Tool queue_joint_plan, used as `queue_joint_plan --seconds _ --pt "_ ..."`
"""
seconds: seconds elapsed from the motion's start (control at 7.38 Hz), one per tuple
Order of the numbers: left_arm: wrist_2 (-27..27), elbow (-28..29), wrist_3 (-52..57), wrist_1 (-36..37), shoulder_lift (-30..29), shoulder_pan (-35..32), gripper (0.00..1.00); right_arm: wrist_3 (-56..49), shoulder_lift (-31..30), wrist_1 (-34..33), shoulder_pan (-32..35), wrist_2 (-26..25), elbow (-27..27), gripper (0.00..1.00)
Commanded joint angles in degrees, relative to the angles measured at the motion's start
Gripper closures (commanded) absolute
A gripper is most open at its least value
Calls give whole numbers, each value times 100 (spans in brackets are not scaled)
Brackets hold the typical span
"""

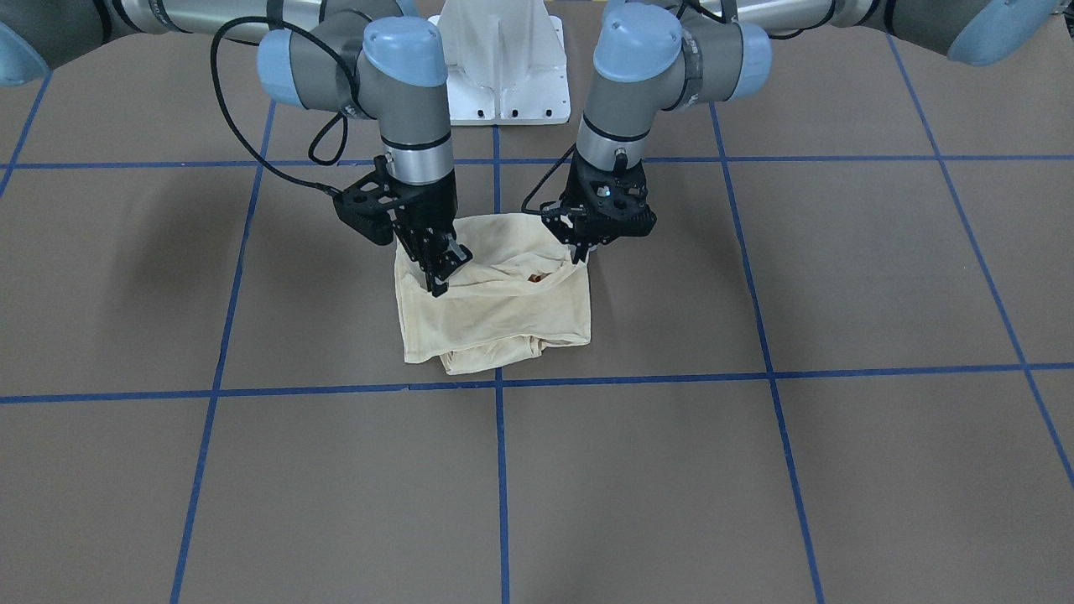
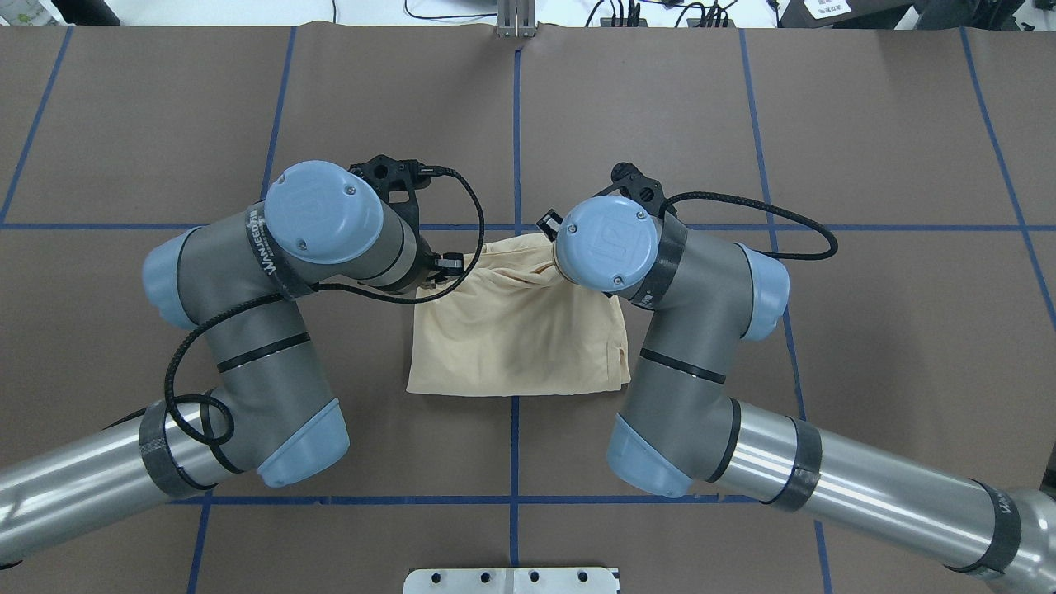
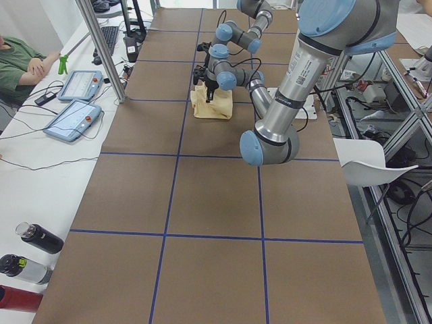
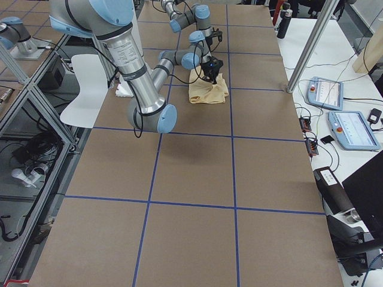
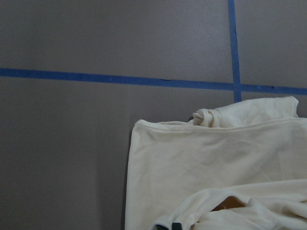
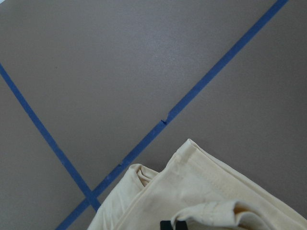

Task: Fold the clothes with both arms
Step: 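Lift the near edge with both grippers and fold it toward the far edge, then lay the folded edge down and open both grippers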

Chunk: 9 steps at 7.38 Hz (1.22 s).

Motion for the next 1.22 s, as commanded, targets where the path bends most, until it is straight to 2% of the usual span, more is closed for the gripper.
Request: queue_joint_plan --seconds 0.0,0.54,0.68,0.81,1.08 --pt "22 370 254 -231 -199 -241 100 -232 142 243 235 43 -412 100" --pt "31 748 291 -318 -270 -286 100 -372 169 436 297 43 -658 100" --pt "31 940 282 -501 -305 -286 100 -634 195 472 315 43 -789 67" --pt "31 1099 291 -834 -297 -286 3 -1280 378 472 350 52 -1069 1" --pt "-13 1092 291 -1022 -297 -295 0 -1409 537 446 744 935 -1116 0"
